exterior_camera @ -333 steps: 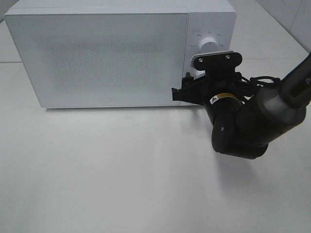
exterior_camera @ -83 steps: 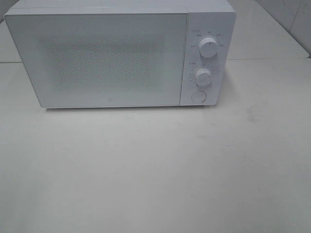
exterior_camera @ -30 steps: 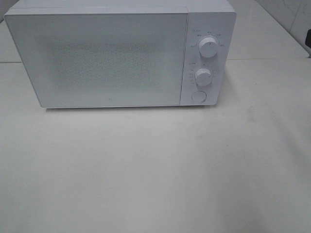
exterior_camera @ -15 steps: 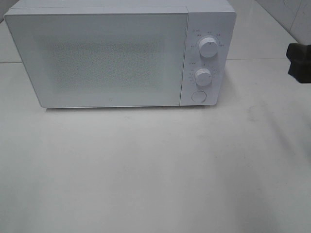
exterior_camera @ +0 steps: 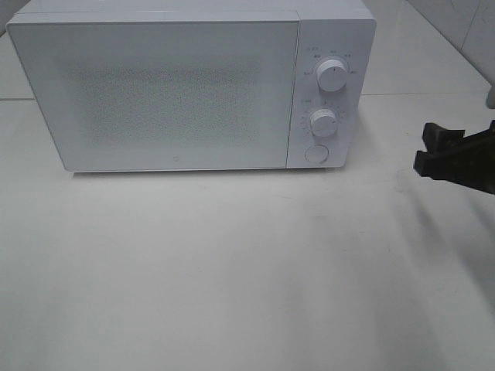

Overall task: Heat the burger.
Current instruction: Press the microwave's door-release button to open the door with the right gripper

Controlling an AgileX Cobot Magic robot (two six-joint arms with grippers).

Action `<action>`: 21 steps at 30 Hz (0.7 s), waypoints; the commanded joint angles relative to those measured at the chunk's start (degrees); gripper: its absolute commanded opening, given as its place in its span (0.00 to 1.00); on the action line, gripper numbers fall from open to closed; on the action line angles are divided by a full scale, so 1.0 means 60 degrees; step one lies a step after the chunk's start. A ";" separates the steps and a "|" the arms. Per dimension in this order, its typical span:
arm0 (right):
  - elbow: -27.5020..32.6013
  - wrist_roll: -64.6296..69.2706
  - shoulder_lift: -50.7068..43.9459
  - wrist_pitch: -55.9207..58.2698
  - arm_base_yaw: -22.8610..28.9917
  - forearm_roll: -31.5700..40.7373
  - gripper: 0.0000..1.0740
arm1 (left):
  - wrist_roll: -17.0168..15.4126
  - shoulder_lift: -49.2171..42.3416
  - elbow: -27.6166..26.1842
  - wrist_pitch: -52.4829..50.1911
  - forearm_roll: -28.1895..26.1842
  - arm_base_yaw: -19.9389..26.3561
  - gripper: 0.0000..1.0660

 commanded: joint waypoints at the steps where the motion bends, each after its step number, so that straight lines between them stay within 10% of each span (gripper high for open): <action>1: 0.0029 -0.0497 0.0764 -0.1108 0.1203 0.1194 0.70 | -0.0086 -0.0048 0.0010 0.0019 0.0038 0.0038 0.94; 21: -0.1356 -0.0554 0.2903 -0.1939 0.4660 0.3705 0.70 | -0.0086 -0.0048 0.0010 0.0019 0.0038 0.0038 0.94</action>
